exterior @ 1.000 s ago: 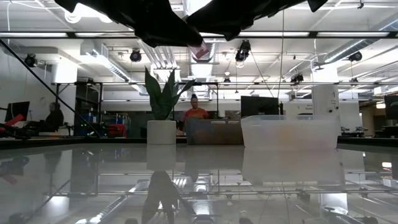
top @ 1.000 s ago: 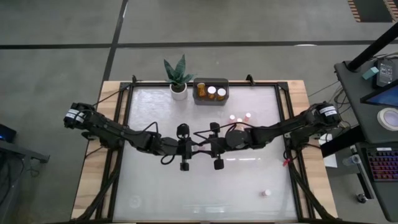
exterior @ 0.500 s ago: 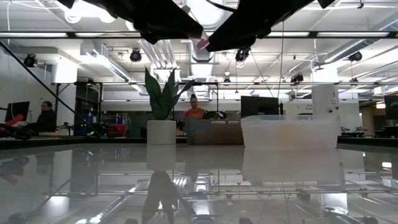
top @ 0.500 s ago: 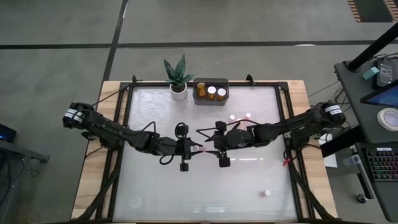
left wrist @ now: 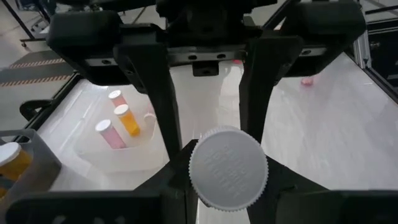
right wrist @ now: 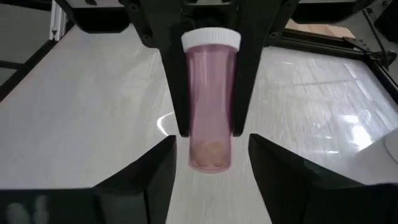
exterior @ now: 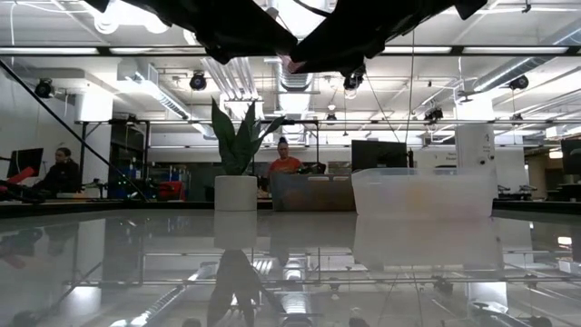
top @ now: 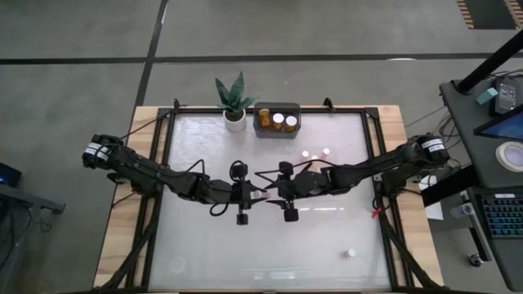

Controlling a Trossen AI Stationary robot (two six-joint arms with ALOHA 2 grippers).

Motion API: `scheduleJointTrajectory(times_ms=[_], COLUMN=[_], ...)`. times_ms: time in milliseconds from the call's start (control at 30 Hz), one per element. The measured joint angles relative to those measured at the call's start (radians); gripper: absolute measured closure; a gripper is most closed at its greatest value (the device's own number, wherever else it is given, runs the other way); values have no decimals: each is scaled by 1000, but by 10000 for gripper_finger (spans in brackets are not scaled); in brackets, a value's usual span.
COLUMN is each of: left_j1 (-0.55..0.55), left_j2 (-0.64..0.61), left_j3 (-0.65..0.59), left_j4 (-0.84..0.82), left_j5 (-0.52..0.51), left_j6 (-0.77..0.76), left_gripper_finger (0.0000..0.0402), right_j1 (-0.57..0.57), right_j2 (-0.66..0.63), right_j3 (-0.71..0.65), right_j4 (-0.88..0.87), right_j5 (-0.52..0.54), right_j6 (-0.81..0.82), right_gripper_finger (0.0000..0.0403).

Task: Pick and place medicine bottles into bin by pill shape (circle, oval)
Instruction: Put the small pink pill bottle into the white bin

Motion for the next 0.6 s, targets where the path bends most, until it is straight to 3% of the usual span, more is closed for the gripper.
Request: scheduleJointTrajectory(times_ms=[400, 600], left_j1=[0, 0], left_j2=[1, 2], left_j3=[-1, -2], left_j4=[10, 9], left_j5=[0, 0], left_j6=[-2, 3], left_gripper_finger=[326, 319], right_j1=[0, 0], right_j2=[19, 19], right_j3=[0, 0], right_j4=[14, 12], right_j5=[0, 0], right_j6=[-1, 1], right_gripper_finger=[317, 307])
